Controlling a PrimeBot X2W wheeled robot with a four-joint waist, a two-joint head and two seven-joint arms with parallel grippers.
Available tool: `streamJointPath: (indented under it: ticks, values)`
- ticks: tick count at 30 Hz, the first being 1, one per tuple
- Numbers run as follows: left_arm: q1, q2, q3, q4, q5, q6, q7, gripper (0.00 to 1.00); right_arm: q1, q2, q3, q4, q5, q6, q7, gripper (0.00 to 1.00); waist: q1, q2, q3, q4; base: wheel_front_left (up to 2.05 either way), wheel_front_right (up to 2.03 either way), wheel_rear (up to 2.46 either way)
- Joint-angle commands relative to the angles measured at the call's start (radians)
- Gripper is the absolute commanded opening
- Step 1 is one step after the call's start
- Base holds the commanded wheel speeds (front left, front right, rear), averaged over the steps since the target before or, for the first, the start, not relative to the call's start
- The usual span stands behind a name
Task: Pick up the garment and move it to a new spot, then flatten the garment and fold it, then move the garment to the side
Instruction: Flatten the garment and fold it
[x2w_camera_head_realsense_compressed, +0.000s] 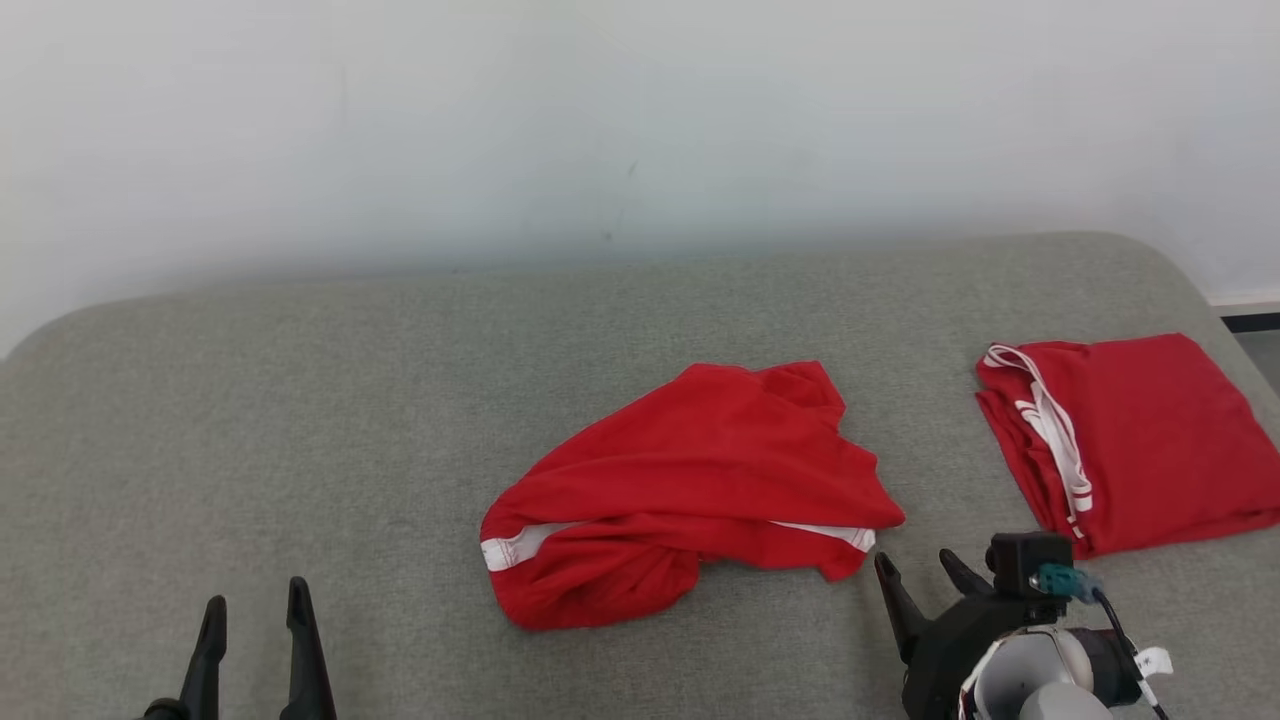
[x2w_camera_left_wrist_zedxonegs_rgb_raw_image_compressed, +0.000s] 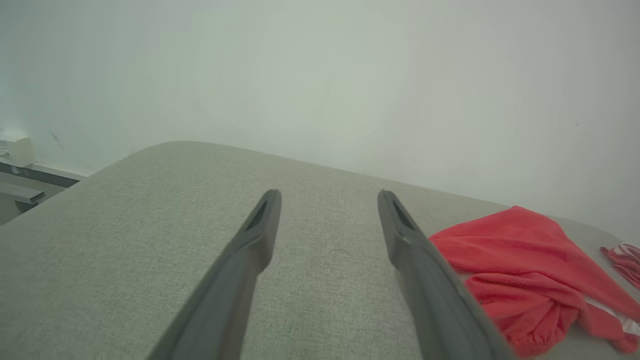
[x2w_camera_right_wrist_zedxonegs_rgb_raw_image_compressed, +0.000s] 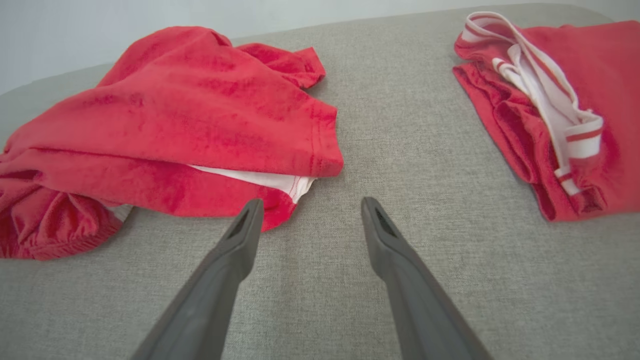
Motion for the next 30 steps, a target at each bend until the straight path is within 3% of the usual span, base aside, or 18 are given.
streamJointPath:
  ticks: [1,12,14,17,18,19,21,25,30]
  values:
    - [0.005,-0.002,0.001,0.003,0.014,-0.004,0.000,1.00,-0.027,0.004,-0.008,0.034,0.003,-0.003,0.018,1.00,0.0000,0.0000,0.015,0.019,0.00,0.00,0.00]
    - [-0.028,-0.006,-0.017,0.012,0.023,-0.022,0.000,1.00,-0.161,0.014,-0.039,0.247,-0.006,-0.003,0.014,1.00,0.0000,0.0000,0.062,0.067,0.00,0.00,0.00]
    - [-0.031,-0.006,-0.020,0.013,0.022,-0.023,0.000,1.00,-0.175,0.015,-0.045,0.278,0.005,-0.003,0.007,0.95,0.0000,0.0000,0.067,0.072,0.00,0.00,0.00]
    - [-0.031,-0.006,-0.025,0.015,0.020,-0.022,0.000,1.00,-0.195,0.016,-0.044,0.319,0.015,-0.003,-0.010,0.75,0.0000,0.0000,0.072,0.077,0.00,0.00,0.00]
    - [-0.031,-0.006,-0.027,0.015,0.019,-0.022,0.000,1.00,-0.202,0.015,-0.043,0.332,0.016,-0.003,-0.017,0.49,0.0000,0.0000,0.074,0.079,0.00,0.00,0.00]
    - [-0.033,-0.006,-0.028,0.015,0.019,-0.021,0.000,1.00,-0.207,0.015,-0.042,0.344,0.017,-0.003,-0.023,0.43,0.0000,0.0000,0.075,0.080,0.00,0.00,0.00]
    - [-0.034,-0.006,-0.027,0.013,0.018,-0.018,0.000,1.00,-0.221,0.014,-0.035,0.361,0.018,-0.003,-0.038,0.00,0.0000,0.0000,0.078,0.080,0.00,0.00,0.00]
    - [-0.030,-0.006,-0.025,0.011,0.020,-0.012,0.000,1.00,-0.233,0.004,-0.014,0.364,0.012,-0.003,-0.089,0.00,0.0000,0.0000,0.072,0.075,0.00,0.00,0.00]
    - [0.000,-0.006,-0.019,0.014,0.017,-0.008,0.000,1.00,-0.189,-0.018,-0.006,0.276,0.030,-0.003,-0.158,0.00,0.0000,0.0000,0.036,0.058,0.00,0.00,0.00]
